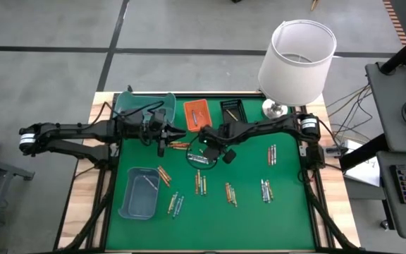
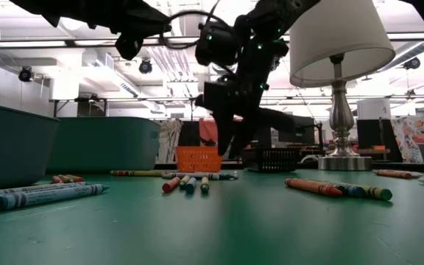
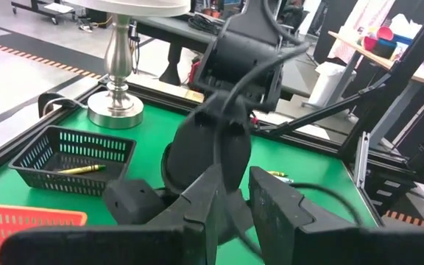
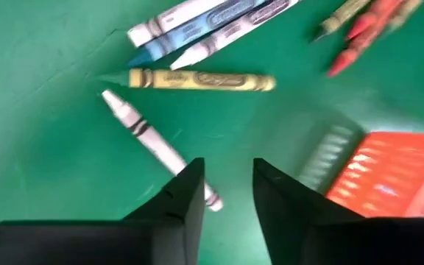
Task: Sort crayons
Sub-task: Put the white crayon into the blue bin
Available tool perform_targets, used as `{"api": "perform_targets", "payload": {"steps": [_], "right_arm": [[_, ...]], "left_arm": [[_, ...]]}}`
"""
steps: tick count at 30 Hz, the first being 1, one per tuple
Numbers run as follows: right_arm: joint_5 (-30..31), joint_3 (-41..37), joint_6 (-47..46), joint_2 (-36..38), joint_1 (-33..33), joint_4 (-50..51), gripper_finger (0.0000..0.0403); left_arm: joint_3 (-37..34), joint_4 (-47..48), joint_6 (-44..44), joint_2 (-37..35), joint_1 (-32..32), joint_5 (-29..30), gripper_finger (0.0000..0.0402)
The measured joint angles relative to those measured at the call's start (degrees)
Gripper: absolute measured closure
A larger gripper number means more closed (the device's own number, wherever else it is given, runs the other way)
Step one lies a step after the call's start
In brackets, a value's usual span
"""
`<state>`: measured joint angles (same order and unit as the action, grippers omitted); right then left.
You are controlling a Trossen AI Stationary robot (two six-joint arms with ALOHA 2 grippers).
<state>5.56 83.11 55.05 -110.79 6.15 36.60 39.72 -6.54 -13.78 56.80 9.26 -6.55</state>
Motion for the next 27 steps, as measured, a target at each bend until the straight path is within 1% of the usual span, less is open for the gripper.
{"api": "perform_targets", "payload": {"steps": [4,8,18,27], "right_arm": [[0.0,-0.02,0.0,-1.49,0.0,0.49,0.0264],[0.01,-0.01,0.29,-1.81,0.0,0.43,0.0258],[0.0,0.0,3.5,-1.81,0.15,0.68,0.0276],[0.0,0.0,4.18,-1.81,0.15,1.8,0.029]], "left_arm": [[0.0,-0.07,0.2,0.0,0.0,0.0,0.0346],[0.0,-0.05,0.22,0.0,0.0,0.0,0.0346],[0.0,-0.16,1.07,0.0,0.0,0.0,0.0346],[0.0,-0.29,1.09,0.0,0.0,0.0,0.0346]]}}
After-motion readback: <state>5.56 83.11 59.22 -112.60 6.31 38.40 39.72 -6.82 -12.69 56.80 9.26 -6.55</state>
